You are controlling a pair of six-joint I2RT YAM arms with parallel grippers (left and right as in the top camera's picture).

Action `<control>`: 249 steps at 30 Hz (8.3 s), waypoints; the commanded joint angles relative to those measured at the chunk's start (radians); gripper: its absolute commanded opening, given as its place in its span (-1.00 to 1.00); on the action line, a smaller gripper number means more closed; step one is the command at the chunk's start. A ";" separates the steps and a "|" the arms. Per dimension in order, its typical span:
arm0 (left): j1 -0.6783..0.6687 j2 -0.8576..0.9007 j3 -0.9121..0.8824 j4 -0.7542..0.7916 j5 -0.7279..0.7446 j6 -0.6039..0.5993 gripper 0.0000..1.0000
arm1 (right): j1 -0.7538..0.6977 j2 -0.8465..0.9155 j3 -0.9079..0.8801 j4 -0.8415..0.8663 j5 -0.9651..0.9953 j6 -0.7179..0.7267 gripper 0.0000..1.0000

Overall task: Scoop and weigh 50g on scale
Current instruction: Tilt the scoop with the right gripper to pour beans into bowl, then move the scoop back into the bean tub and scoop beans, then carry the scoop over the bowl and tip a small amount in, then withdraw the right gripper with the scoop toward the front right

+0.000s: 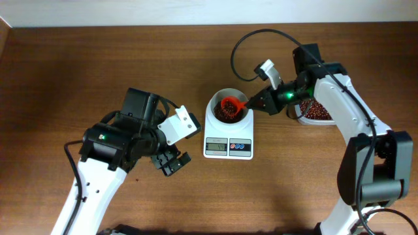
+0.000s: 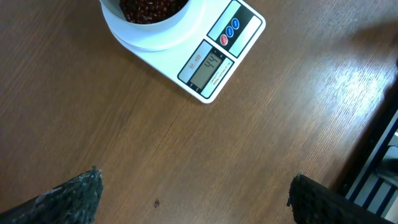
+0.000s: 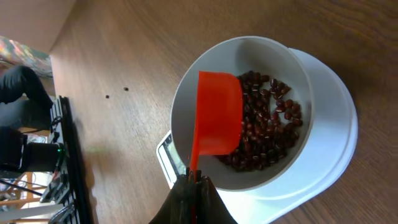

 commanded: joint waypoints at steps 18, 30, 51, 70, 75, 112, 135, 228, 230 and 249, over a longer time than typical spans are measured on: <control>0.005 -0.004 0.009 0.002 -0.003 0.016 0.98 | 0.002 -0.032 0.023 -0.001 0.003 -0.019 -0.92; 0.005 -0.004 0.009 0.002 -0.003 0.016 0.98 | 0.000 -0.033 0.058 -0.058 0.004 -0.011 -0.92; 0.005 -0.004 0.009 0.002 -0.003 0.016 0.98 | 0.000 -0.032 0.089 -0.053 -0.037 0.113 -0.92; 0.005 -0.004 0.009 0.002 -0.003 0.016 0.98 | 0.000 -0.031 0.089 -0.005 -0.084 0.158 -0.92; 0.005 -0.004 0.009 0.002 -0.003 0.016 0.98 | 0.001 -0.031 0.089 0.005 0.079 0.234 -0.92; 0.005 -0.004 0.009 0.002 -0.003 0.016 0.98 | -0.669 -0.061 0.133 -0.380 0.215 -0.004 -0.92; 0.005 -0.004 0.009 0.002 -0.003 0.016 0.98 | -0.055 -0.083 0.378 -0.324 0.282 0.146 -0.92; 0.005 -0.004 0.009 0.002 -0.003 0.016 0.98 | -0.180 -0.148 0.299 -0.396 1.188 0.412 -0.92; 0.005 -0.004 0.009 0.002 -0.003 0.016 0.98 | -0.147 -0.148 0.299 -0.391 1.289 0.436 -0.92; 0.005 -0.004 0.009 0.002 -0.003 0.016 0.98 | -0.539 -1.032 0.368 -0.788 0.394 0.439 -0.92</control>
